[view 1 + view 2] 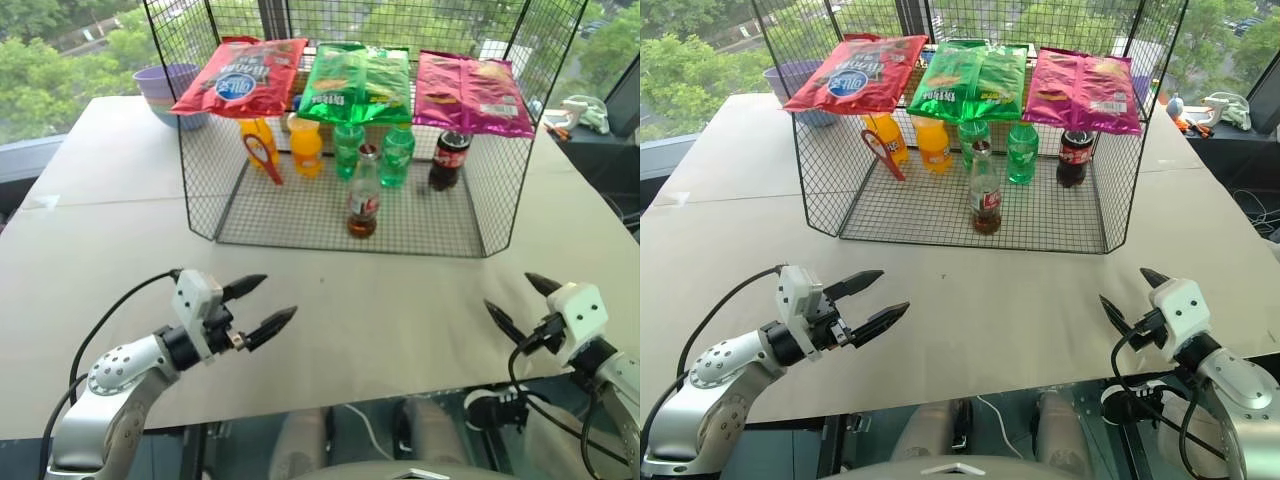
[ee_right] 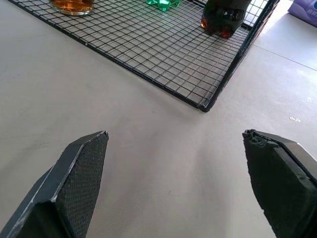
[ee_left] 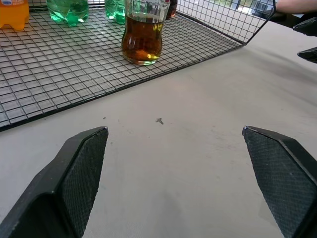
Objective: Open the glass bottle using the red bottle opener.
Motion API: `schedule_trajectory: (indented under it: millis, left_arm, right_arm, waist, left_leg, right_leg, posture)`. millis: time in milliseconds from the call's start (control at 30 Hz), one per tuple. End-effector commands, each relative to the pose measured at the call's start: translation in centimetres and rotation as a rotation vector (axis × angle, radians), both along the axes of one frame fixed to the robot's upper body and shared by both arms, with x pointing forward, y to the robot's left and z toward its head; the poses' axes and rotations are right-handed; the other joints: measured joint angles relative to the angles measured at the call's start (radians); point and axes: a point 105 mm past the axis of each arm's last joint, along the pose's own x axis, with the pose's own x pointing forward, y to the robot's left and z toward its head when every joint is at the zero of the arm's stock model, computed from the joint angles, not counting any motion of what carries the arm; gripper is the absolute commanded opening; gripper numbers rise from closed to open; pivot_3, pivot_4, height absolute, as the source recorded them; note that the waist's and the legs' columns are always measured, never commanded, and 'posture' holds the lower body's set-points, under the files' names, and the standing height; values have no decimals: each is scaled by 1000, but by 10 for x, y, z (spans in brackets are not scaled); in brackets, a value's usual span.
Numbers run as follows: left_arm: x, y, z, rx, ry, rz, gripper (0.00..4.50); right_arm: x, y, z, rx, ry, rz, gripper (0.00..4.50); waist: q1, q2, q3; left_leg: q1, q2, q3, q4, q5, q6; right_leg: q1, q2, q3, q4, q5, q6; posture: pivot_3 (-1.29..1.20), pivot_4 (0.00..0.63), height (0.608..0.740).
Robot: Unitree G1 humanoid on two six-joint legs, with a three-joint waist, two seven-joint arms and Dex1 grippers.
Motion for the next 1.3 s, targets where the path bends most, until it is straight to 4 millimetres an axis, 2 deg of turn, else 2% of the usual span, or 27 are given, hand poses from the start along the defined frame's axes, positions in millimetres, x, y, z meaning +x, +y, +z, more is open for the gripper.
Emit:
schedule_trajectory:
  millis: [33, 133, 200, 500, 800, 1167, 1300]
  left_arm:
    - [12, -3, 20, -35, -91, 30, 4500]
    - [36, 3, 39, -130, -152, 124, 4500]
    - [45, 6, 44, -157, -156, 161, 4500]
    - [84, 20, 64, -230, -164, 296, 4500]
    - [119, 30, 74, -211, -170, 415, 4500]
    - [141, 22, 88, -184, -223, 423, 4500]
    - [156, 17, 94, -163, -248, 425, 4500]
  right_arm:
    - [-2, 13, 26, 33, -124, 75, 4395]
    - [-14, 52, 66, 131, -321, 249, 4395]
    - [-18, 65, 79, 156, -373, 309, 4395]
    - [-34, 105, 110, 187, -435, 509, 4395]
    - [-33, 114, 121, 193, -450, 511, 4395]
    - [-30, 110, 120, 173, -436, 463, 4395]
    - [-28, 109, 121, 172, -435, 440, 4395]
  waist:
    - [1, 0, 0]
    - [4, 1, 1]
    - [-1, 1, 1]
    - [3, -3, 2]
    - [0, -7, 4]
    - [0, -9, 5]
    - [2, -9, 5]
  left_leg:
    - [0, 0, 0, 0, 0, 0]
    - [0, -1, -2, 1, 0, 0]
    - [1, 0, -2, 1, 0, 0]
    - [0, -1, -1, 1, 0, 0]
    - [0, -2, 0, 2, 0, 0]
    - [0, -2, 1, 2, 0, 0]
    - [0, -2, 1, 2, 0, 0]
  right_leg:
    - [0, 0, 0, 0, 0, 0]
    - [1, 1, 0, 1, 0, 0]
    - [2, 2, 0, 2, 0, 0]
    - [2, 2, 1, 1, 0, 0]
    - [3, 3, 2, 1, 2, -3]
    - [3, 4, 1, 1, 2, -3]
    - [3, 4, 1, 1, 2, -3]
  posture:
    - [0, 150, 740]
    - [0, 150, 740]
    - [0, 150, 740]
    - [0, 150, 740]
    - [0, 150, 740]
    - [0, 150, 740]
    - [0, 150, 740]
